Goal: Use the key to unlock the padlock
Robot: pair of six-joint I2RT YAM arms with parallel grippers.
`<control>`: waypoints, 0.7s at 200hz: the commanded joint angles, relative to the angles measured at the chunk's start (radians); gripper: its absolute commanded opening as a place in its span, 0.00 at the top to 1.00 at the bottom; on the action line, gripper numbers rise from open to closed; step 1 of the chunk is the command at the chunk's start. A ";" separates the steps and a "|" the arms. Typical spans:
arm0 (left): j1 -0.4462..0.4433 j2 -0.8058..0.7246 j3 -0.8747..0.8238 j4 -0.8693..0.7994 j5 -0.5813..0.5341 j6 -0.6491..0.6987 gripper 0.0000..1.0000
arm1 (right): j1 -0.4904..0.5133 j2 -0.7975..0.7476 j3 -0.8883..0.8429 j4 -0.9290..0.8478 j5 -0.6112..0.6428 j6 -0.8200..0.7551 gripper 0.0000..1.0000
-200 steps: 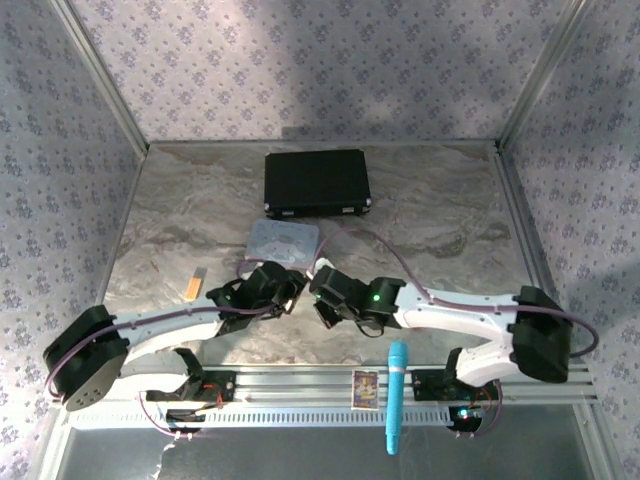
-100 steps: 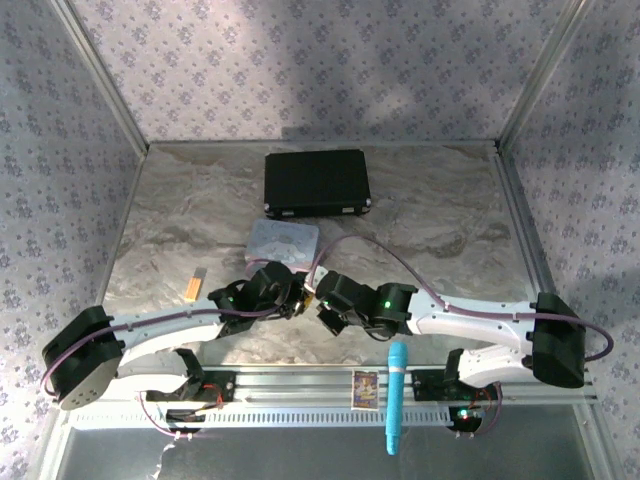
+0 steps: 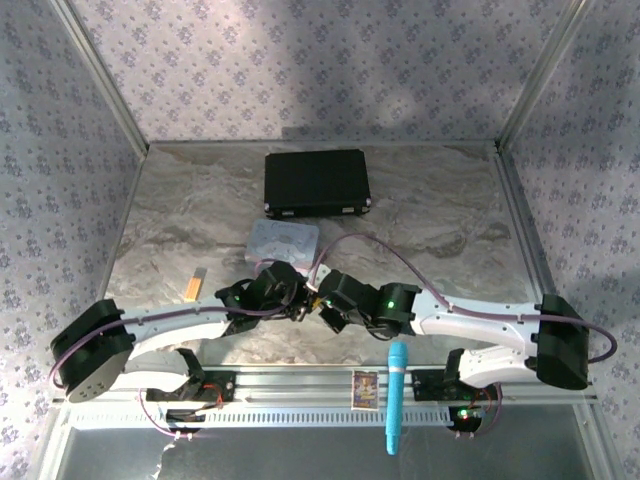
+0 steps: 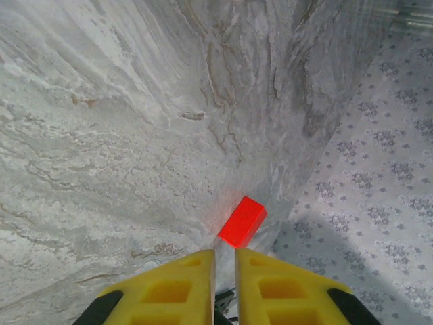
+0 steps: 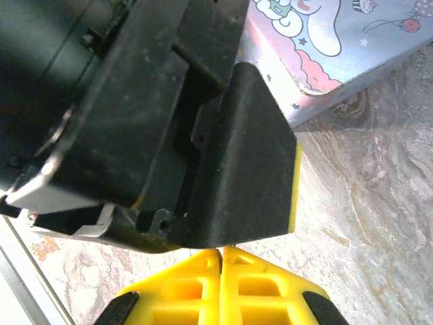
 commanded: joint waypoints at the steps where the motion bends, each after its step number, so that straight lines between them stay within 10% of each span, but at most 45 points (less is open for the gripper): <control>1: -0.004 0.012 0.027 0.051 0.035 0.007 0.92 | -0.002 -0.019 -0.019 0.016 0.027 -0.014 1.00; 58: -0.004 0.011 -0.023 0.183 0.033 0.020 1.00 | -0.021 -0.020 -0.052 0.061 0.014 0.006 0.98; 93: 0.004 -0.039 -0.070 0.234 -0.058 0.107 1.00 | -0.071 -0.117 -0.137 0.167 -0.092 0.125 0.37; 102: 0.012 -0.053 -0.077 0.236 -0.083 0.139 1.00 | -0.093 -0.165 -0.181 0.227 -0.148 0.176 0.02; 140: 0.044 -0.087 -0.121 0.379 -0.161 0.369 1.00 | -0.265 -0.295 -0.356 0.559 -0.490 0.464 0.01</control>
